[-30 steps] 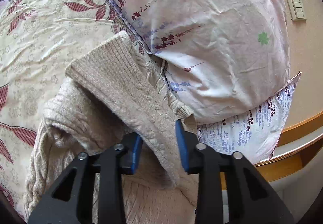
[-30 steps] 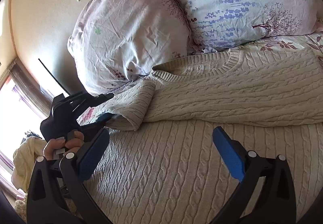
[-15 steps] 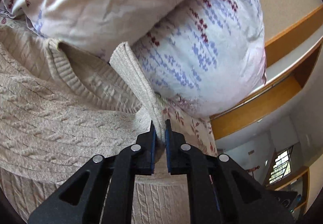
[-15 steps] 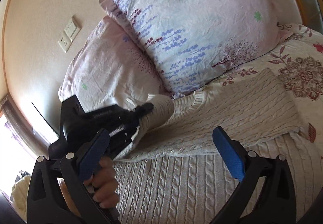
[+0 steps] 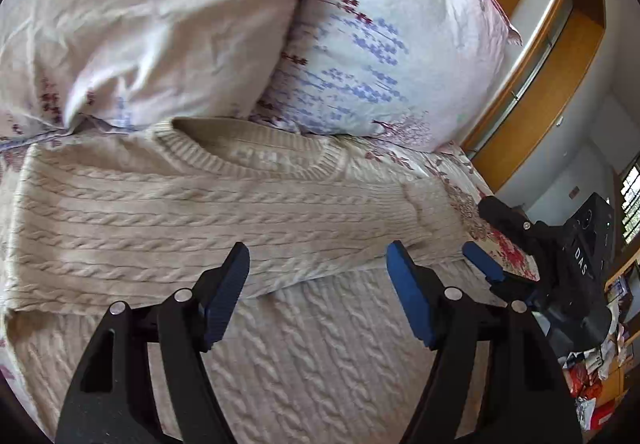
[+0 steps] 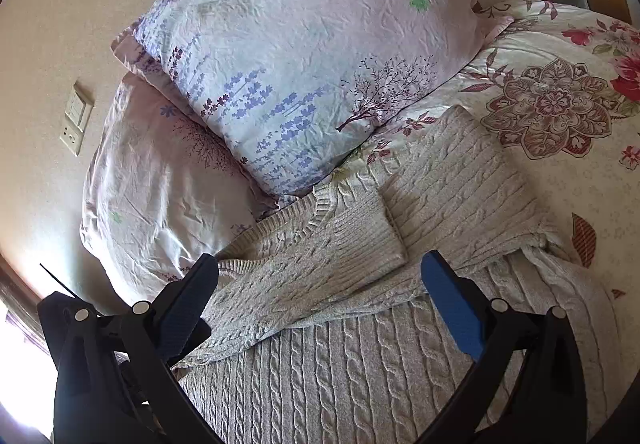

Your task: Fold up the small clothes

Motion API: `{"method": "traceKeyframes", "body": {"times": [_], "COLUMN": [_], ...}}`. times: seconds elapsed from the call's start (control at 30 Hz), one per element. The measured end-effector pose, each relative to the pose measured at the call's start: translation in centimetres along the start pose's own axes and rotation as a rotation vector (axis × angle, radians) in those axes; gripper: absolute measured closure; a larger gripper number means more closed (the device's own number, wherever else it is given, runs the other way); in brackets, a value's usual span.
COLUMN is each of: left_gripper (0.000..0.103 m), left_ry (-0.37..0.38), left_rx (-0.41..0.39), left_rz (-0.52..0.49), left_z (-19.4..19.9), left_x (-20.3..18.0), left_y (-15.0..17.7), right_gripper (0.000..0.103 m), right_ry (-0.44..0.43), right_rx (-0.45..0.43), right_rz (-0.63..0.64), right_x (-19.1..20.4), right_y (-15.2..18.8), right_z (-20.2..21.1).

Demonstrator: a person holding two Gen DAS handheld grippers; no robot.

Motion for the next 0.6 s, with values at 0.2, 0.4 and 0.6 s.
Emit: {"method": "traceKeyframes", "body": {"times": [0.2,0.4,0.6], "left_gripper": [0.032,0.034,0.034], "left_ry": [-0.188,-0.272,-0.282], "left_rx": [-0.034,-0.013,0.016], "left_rz": [0.115,0.161,0.149], "left_z": [6.1,8.6,8.3], "left_x": [10.5,15.8,16.6], "left_y": [0.8,2.7,3.9], "right_gripper": [0.03,0.049,0.073], "right_ry": [0.053,0.12,0.155], "right_rx": [0.141,0.245,0.317], "right_rz": [-0.083,-0.045,0.018], "right_x": [-2.5,-3.9,-3.7], "right_y": [-0.6,-1.0,0.8], "right_z": [-1.6,-4.0,-5.9]}}
Point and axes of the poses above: each gripper's, at about its wrist camera, not at the fingertips, and z roughly against the way its jaws point, x to its left, y to its underside, the point moved 9 cm from there along -z, roughly the way its jaws point, and after that the axes turned 1 degree about -x, right-handed, at the moved point
